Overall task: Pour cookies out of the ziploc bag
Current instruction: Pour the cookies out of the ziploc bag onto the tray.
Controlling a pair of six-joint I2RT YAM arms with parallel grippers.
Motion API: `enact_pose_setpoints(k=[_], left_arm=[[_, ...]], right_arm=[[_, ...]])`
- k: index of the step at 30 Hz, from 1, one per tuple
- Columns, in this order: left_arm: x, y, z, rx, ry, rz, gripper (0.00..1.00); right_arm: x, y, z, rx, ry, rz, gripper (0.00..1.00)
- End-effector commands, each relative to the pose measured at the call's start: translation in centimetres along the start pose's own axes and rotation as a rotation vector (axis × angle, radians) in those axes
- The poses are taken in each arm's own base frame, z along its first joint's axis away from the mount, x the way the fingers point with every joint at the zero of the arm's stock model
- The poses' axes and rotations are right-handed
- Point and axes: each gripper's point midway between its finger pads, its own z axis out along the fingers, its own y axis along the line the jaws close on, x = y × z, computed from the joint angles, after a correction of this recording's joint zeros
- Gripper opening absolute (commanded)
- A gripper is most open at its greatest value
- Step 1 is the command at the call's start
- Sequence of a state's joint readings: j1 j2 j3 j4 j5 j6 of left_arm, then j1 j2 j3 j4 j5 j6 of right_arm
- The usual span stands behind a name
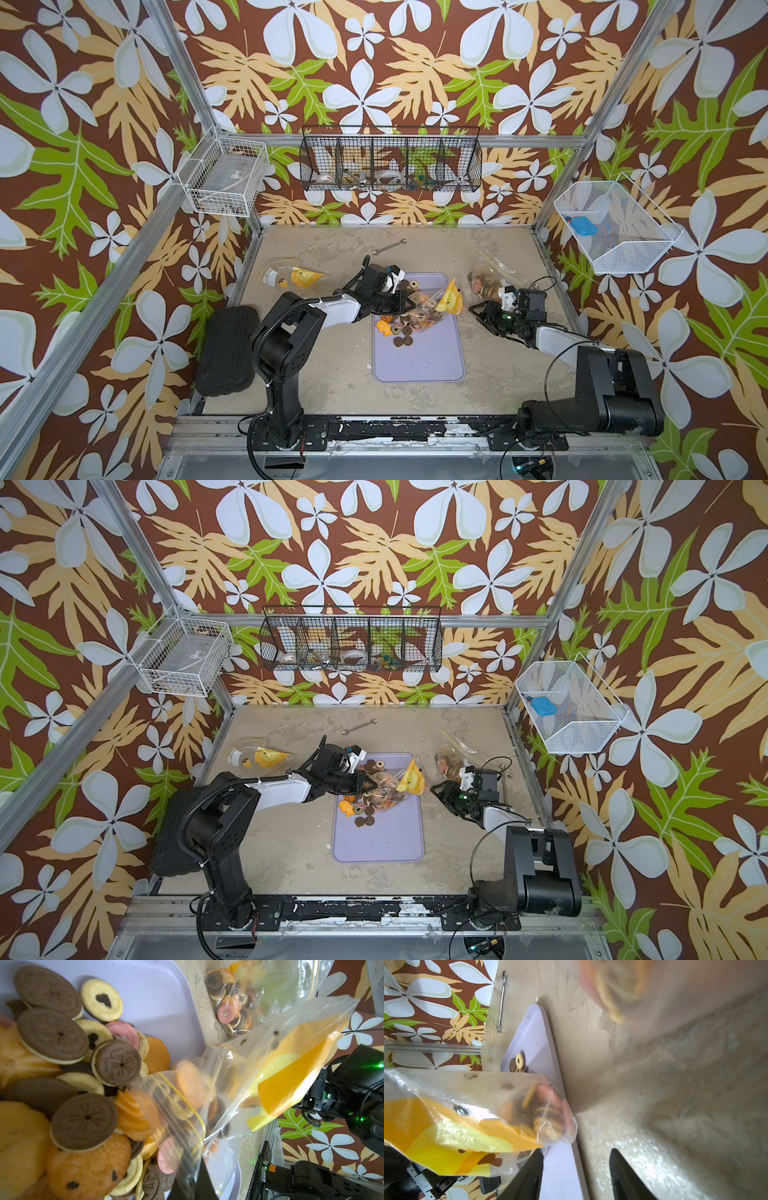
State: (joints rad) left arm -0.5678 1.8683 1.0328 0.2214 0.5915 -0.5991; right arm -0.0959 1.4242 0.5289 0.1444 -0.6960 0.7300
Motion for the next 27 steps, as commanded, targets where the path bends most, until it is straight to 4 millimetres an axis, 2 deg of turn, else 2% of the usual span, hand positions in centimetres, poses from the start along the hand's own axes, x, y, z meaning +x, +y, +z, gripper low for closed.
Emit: enact_pose_setpoints(k=[1,13,19,23,27], left_arm=[[-0.3,-0.7,-0.3,0.023,-0.01,0.024,0.0],[-0.5,-0.9,-0.5,0.025,-0.015,0.026,0.0],[-0.6,-0.9,-0.4,0.026,-0.017,0.026,0.0],[-0.6,-1.0,-0.5,0.027,-0.018,0.028,0.0],[-0.7,-1.1,-0.6,0.03,-0.022,0.028,0.0]], right_arm=[[-1.2,1.5,0.4,-0.067,-0.015,-0.025,0.43],[-0.3,0.4,1.8,-0.065,0.063,0.026,0.2],[-0.7,0.6,1.5,-0.053,0.05,0.007,0.0],[-1.1,1.0,1.1,-0.046,0.041,-0.023,0.0],[-1.3,2.7,0.1,-0.088,0.029,-0.058,0.0]])
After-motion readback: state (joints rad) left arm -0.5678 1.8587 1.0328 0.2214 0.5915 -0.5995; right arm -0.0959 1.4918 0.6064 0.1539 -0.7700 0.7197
